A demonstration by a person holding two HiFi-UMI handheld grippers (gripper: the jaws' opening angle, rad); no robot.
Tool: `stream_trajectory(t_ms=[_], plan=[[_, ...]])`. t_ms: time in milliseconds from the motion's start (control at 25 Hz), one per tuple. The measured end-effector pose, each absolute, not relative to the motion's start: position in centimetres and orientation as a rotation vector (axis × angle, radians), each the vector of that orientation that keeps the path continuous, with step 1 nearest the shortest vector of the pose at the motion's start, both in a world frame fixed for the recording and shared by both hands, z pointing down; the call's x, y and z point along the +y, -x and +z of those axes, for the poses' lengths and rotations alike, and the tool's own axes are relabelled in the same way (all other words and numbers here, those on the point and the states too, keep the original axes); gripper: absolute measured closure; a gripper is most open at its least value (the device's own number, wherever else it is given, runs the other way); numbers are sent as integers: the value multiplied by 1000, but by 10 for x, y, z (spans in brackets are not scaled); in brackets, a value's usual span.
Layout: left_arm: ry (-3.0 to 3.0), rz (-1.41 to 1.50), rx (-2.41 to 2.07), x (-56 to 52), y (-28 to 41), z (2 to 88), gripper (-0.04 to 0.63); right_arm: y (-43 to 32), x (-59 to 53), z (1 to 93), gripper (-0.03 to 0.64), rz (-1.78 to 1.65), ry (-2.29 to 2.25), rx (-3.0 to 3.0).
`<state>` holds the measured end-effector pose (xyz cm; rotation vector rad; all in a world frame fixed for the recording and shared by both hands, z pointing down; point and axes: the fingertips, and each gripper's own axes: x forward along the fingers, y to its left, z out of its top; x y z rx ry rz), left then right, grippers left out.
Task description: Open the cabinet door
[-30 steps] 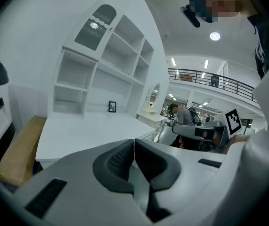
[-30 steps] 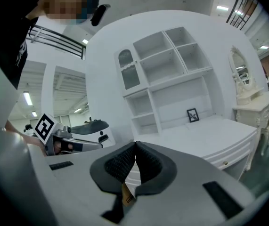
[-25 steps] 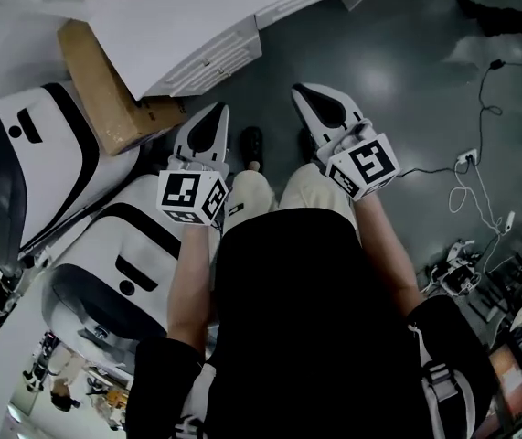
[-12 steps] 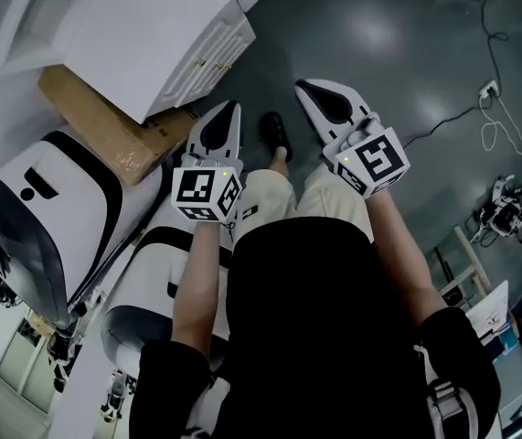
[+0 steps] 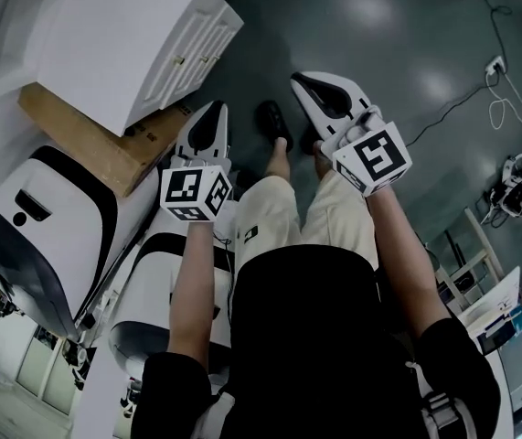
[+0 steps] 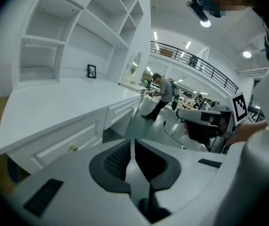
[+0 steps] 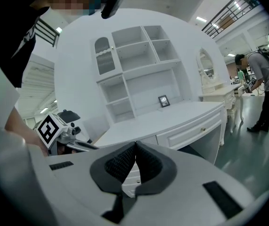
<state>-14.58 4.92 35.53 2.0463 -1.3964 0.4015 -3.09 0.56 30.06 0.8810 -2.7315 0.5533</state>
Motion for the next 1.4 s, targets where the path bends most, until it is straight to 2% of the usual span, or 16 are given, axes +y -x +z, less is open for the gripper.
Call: stream_trajectory(t_ms=[760,960,1400], plan=[[-1943,489,-1369,34,144,506,568,21,14,421,599,669,-847,-2669],[-1892,424,-1340,25,139,544,500,21,8,446,598,667,-840,-2663],[-1800,482,-1416,2,167,617,451,19,6,488,599,713,-831,-2628]])
